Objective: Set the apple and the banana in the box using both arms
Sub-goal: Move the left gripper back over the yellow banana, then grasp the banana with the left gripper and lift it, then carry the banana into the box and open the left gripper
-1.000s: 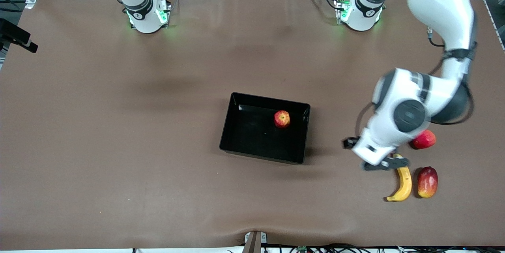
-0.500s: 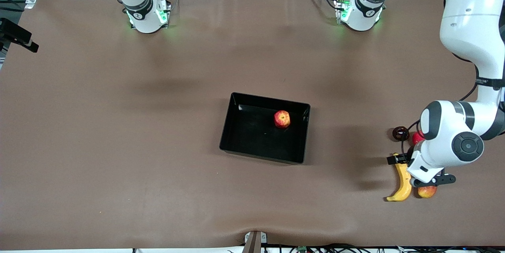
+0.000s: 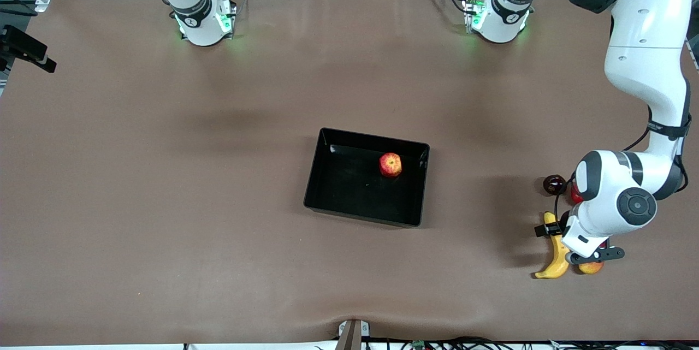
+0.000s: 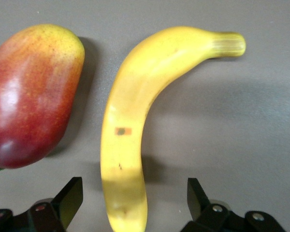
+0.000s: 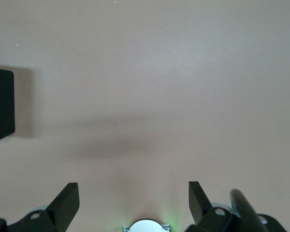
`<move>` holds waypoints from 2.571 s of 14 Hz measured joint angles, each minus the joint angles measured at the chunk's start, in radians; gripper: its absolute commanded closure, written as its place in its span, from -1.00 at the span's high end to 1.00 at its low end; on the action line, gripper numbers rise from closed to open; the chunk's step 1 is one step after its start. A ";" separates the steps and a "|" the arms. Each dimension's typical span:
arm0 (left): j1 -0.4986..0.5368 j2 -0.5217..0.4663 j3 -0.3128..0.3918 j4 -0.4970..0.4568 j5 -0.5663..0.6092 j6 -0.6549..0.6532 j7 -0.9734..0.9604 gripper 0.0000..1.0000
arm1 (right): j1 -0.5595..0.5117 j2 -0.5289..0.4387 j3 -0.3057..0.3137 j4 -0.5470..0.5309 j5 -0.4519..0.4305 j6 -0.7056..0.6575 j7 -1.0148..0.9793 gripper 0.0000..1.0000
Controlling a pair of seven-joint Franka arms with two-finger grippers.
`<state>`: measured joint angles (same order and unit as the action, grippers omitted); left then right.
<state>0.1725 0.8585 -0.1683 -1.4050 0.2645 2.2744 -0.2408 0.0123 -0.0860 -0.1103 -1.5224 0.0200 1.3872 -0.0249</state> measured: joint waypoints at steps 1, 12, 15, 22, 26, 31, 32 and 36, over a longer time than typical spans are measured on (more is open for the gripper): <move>0.006 0.006 0.000 0.000 0.000 0.005 0.000 -0.18 | 0.000 0.000 0.000 0.000 0.000 0.001 0.000 1.00; 0.018 -0.044 -0.089 0.016 0.001 -0.039 -0.001 -1.00 | 0.000 0.002 0.004 0.000 0.000 0.014 -0.002 1.00; -0.040 -0.136 -0.147 0.019 0.001 -0.174 -0.034 -1.00 | 0.000 0.002 0.005 0.000 0.000 0.015 -0.002 1.00; -0.407 -0.258 -0.152 0.010 0.001 -0.316 -0.491 -1.00 | 0.000 0.003 0.005 0.000 0.000 0.015 -0.002 1.00; -0.602 -0.203 -0.139 0.007 0.003 -0.284 -0.734 -1.00 | 0.000 0.003 0.004 0.000 0.000 0.016 -0.002 1.00; -0.675 -0.133 -0.137 0.006 0.003 -0.195 -0.801 -1.00 | 0.000 0.003 0.004 0.000 0.000 0.016 -0.002 1.00; -0.681 -0.120 -0.137 0.006 0.003 -0.167 -0.803 -1.00 | 0.000 0.003 0.004 0.000 0.000 0.016 -0.002 1.00; -0.698 -0.065 -0.137 0.006 0.003 -0.094 -0.805 -1.00 | 0.000 0.003 0.004 0.000 0.000 0.016 -0.002 1.00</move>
<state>-0.5260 0.7932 -0.3053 -1.3988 0.2674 2.1803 -1.0456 0.0122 -0.0831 -0.1063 -1.5225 0.0201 1.4028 -0.0267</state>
